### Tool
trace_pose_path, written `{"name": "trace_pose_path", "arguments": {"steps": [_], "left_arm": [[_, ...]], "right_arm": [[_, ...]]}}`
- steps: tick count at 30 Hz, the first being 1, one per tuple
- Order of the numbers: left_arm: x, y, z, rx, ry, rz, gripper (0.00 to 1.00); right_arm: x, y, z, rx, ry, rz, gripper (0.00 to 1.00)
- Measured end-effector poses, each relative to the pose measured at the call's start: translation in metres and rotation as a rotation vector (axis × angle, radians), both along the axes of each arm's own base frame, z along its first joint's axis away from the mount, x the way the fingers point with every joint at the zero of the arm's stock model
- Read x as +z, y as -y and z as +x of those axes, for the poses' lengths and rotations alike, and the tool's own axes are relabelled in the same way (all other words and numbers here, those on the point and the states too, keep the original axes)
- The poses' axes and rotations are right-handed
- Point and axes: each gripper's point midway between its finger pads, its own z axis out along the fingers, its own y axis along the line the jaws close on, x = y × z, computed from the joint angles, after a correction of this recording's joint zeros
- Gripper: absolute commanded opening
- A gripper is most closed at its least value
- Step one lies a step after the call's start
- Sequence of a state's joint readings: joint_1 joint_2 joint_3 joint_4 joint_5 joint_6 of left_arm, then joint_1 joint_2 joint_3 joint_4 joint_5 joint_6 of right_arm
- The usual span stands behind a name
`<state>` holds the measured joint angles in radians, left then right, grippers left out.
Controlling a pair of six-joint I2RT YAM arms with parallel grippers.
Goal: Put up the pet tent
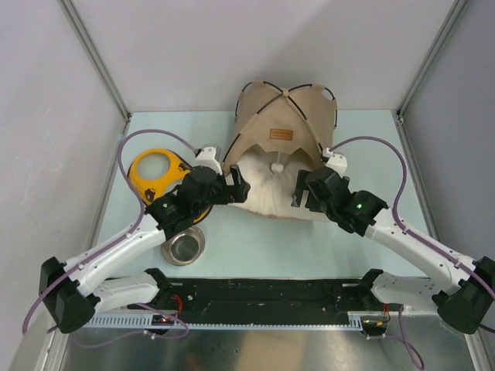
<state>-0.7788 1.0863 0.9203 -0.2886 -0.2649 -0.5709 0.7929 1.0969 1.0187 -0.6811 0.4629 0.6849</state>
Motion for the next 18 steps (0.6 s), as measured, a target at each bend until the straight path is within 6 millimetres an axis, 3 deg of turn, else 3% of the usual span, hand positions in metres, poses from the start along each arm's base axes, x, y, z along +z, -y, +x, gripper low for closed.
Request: {"name": "trace_pose_path", "arguments": {"steps": [4, 5, 11, 13, 15, 16, 18], "left_arm": [[-0.029, -0.015, -0.011, 0.05, -0.069, 0.026, 1.0], [-0.037, -0.018, -0.012, 0.058, -0.089, 0.038, 0.96], [-0.065, -0.004, -0.009, 0.033, -0.169, 0.074, 0.48], [-0.072, 0.006, -0.006, 0.011, -0.192, 0.078, 0.32], [-0.075, 0.016, -0.003, -0.021, -0.208, 0.077, 0.17], [-0.075, 0.021, -0.002, -0.036, -0.212, 0.074, 0.09], [-0.072, 0.028, 0.0, -0.063, -0.211, 0.065, 0.02]], "right_arm": [[-0.022, 0.001, -0.005, -0.004, -0.044, -0.014, 0.93], [-0.027, 0.0, -0.005, 0.0, -0.054, -0.013, 0.88], [-0.049, -0.02, 0.003, 0.013, -0.07, 0.0, 0.58], [-0.051, -0.029, 0.005, 0.034, -0.056, 0.007, 0.38], [-0.05, -0.037, 0.008, 0.055, -0.036, 0.011, 0.13], [-0.049, -0.041, 0.011, 0.061, -0.024, 0.019, 0.06], [-0.049, -0.046, 0.015, 0.075, -0.007, 0.015, 0.02]]}}
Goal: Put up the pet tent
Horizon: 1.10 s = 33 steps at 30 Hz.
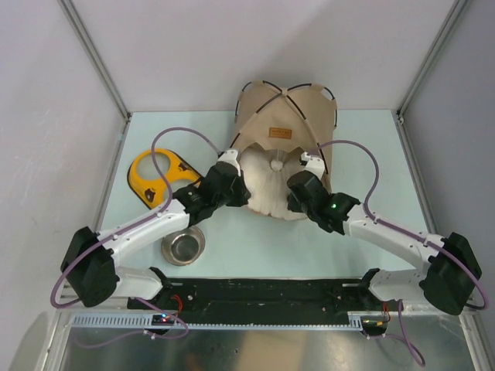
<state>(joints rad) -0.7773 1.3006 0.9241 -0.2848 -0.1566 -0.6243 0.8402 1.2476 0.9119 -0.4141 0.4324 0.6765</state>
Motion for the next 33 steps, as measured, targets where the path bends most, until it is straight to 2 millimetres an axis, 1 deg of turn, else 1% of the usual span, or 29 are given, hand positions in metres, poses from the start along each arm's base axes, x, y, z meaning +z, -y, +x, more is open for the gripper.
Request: {"name": "trace_pose_path", "arguments": {"steps": [2, 7, 11, 14, 18, 21, 25, 29, 33], "left_arm": [[0.004, 0.007, 0.001, -0.023, 0.006, -0.021, 0.01], [0.011, 0.019, 0.006, -0.077, 0.043, -0.04, 0.0], [0.013, 0.025, 0.012, -0.106, 0.082, -0.035, 0.0], [0.017, 0.031, 0.021, -0.121, 0.113, -0.026, 0.0], [0.022, 0.038, 0.034, -0.128, 0.16, -0.002, 0.0], [0.027, 0.039, 0.045, -0.112, 0.207, 0.016, 0.0], [0.036, 0.039, 0.061, -0.087, 0.285, 0.047, 0.0], [0.037, 0.038, 0.077, -0.066, 0.351, 0.093, 0.0], [0.021, 0.038, 0.092, -0.039, 0.379, 0.15, 0.0]], "right_arm": [[0.0, -0.003, 0.005, 0.006, 0.018, -0.003, 0.0], [0.006, -0.007, 0.017, 0.029, 0.08, -0.03, 0.0], [0.016, -0.008, 0.029, 0.051, 0.159, -0.07, 0.0], [0.027, -0.007, 0.042, 0.05, 0.223, -0.097, 0.0], [0.043, -0.004, 0.063, 0.04, 0.319, -0.129, 0.0], [0.052, -0.004, 0.076, 0.04, 0.379, -0.15, 0.0], [0.061, -0.009, 0.088, 0.051, 0.446, -0.175, 0.0], [0.059, -0.011, 0.095, 0.043, 0.468, -0.196, 0.0], [0.045, -0.015, 0.101, 0.041, 0.459, -0.227, 0.0]]}}
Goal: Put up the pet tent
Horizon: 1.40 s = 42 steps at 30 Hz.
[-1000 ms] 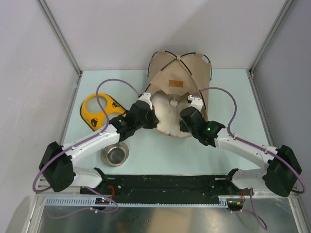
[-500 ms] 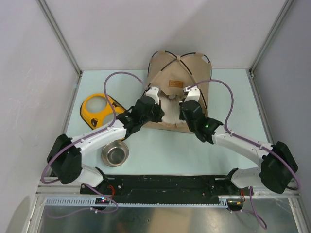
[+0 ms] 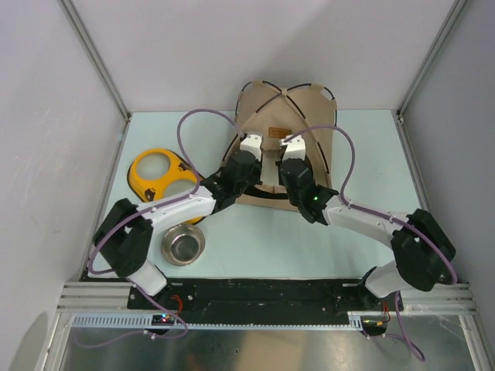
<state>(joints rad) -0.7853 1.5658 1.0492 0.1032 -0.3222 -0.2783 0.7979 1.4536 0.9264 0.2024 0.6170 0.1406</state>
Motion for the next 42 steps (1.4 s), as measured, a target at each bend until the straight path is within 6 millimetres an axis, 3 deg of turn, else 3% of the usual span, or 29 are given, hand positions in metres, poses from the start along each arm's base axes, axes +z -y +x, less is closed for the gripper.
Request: {"name": "trace_pose_path", "arguments": {"steps": [6, 10, 16, 19, 21, 24, 26, 29, 33, 36, 42], "left_arm": [[-0.038, -0.001, 0.01, 0.037, -0.034, 0.064, 0.0], [-0.05, -0.003, 0.008, 0.051, -0.055, 0.065, 0.05], [-0.061, -0.008, 0.001, 0.06, -0.072, 0.056, 0.34], [-0.061, -0.013, -0.006, 0.056, -0.078, 0.047, 0.45], [-0.053, -0.016, -0.011, 0.054, -0.071, 0.029, 0.54], [-0.033, -0.017, -0.018, 0.041, -0.045, -0.018, 0.64], [-0.019, -0.015, -0.022, 0.029, -0.027, -0.052, 0.7], [0.003, -0.013, -0.029, 0.008, -0.006, -0.112, 0.77], [0.021, -0.013, -0.042, -0.023, 0.003, -0.177, 0.88], [0.028, -0.016, -0.051, -0.033, -0.003, -0.216, 0.89], [0.04, -0.036, -0.072, -0.015, -0.016, -0.267, 0.89]], "right_arm": [[-0.037, -0.004, 0.003, -0.002, -0.067, -0.059, 0.0], [-0.05, -0.002, 0.001, -0.009, -0.102, -0.073, 0.02], [-0.056, 0.0, -0.004, -0.022, -0.13, -0.068, 0.41], [-0.047, -0.004, -0.012, -0.011, -0.125, -0.062, 0.67], [-0.032, -0.007, -0.023, 0.01, -0.11, -0.048, 0.76], [-0.002, -0.009, -0.036, 0.037, -0.077, 0.024, 0.8], [0.022, -0.003, -0.044, 0.046, -0.051, 0.081, 0.78], [0.052, 0.012, -0.056, 0.046, -0.014, 0.152, 0.64], [0.066, 0.023, -0.064, 0.053, 0.0, 0.2, 0.47], [0.052, 0.02, -0.065, 0.061, -0.039, 0.187, 0.38], [-0.004, 0.005, -0.061, 0.072, -0.16, 0.108, 0.19]]}}
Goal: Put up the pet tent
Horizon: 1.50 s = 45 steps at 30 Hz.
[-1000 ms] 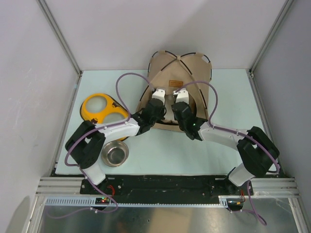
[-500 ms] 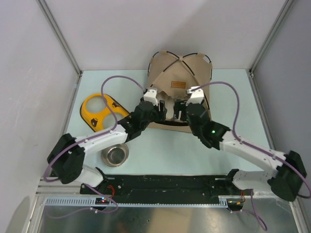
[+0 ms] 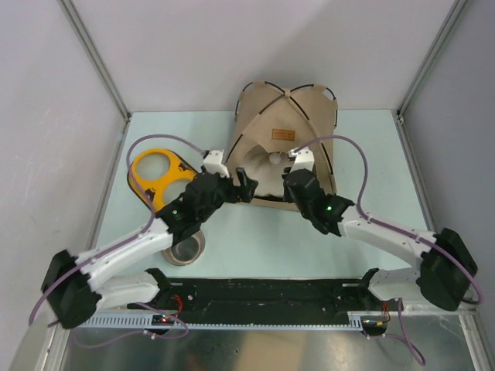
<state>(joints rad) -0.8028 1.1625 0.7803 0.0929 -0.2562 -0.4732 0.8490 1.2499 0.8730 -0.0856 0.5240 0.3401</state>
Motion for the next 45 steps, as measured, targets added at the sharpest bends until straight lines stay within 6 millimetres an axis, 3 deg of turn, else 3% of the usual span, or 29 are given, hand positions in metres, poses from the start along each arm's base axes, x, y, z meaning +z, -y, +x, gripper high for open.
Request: {"name": "trace_pose_path", "arguments": {"steps": [5, 9, 12, 16, 18, 23, 27, 31, 35, 39, 45], "left_arm": [[0.017, -0.034, -0.027, 0.041, 0.014, -0.06, 0.9], [0.027, -0.057, -0.044, 0.077, 0.032, -0.117, 0.9], [0.021, -0.07, -0.053, 0.103, 0.024, -0.135, 0.9], [0.008, -0.08, -0.059, 0.129, -0.003, -0.132, 0.9], [0.004, -0.084, -0.061, 0.138, -0.013, -0.121, 0.9], [-0.002, -0.086, -0.062, 0.147, -0.029, -0.104, 0.91], [-0.004, -0.089, -0.062, 0.156, -0.03, -0.087, 0.91], [-0.005, -0.091, -0.061, 0.16, -0.026, -0.07, 0.92], [-0.001, -0.093, -0.062, 0.157, -0.014, -0.051, 0.93], [0.005, -0.098, -0.064, 0.155, 0.007, -0.042, 0.95], [0.016, -0.106, -0.069, 0.151, 0.039, -0.036, 1.0]], "right_arm": [[-0.049, -0.004, 0.009, -0.016, -0.072, -0.108, 0.16], [-0.086, 0.013, 0.028, -0.071, -0.113, -0.21, 0.12], [-0.109, 0.034, 0.042, -0.13, -0.133, -0.298, 0.09], [-0.12, 0.047, 0.049, -0.178, -0.109, -0.403, 0.09], [-0.119, 0.049, 0.05, -0.199, -0.078, -0.451, 0.14], [-0.109, 0.041, 0.043, -0.181, -0.034, -0.508, 0.45], [-0.073, 0.021, 0.025, -0.097, 0.005, -0.427, 0.61], [-0.003, 0.001, -0.006, 0.023, 0.08, -0.21, 0.7], [0.066, -0.001, -0.04, 0.158, 0.161, 0.007, 0.81], [0.118, 0.027, -0.058, 0.187, 0.251, 0.142, 0.94], [0.16, 0.09, -0.034, 0.024, 0.329, 0.178, 0.98]]}}
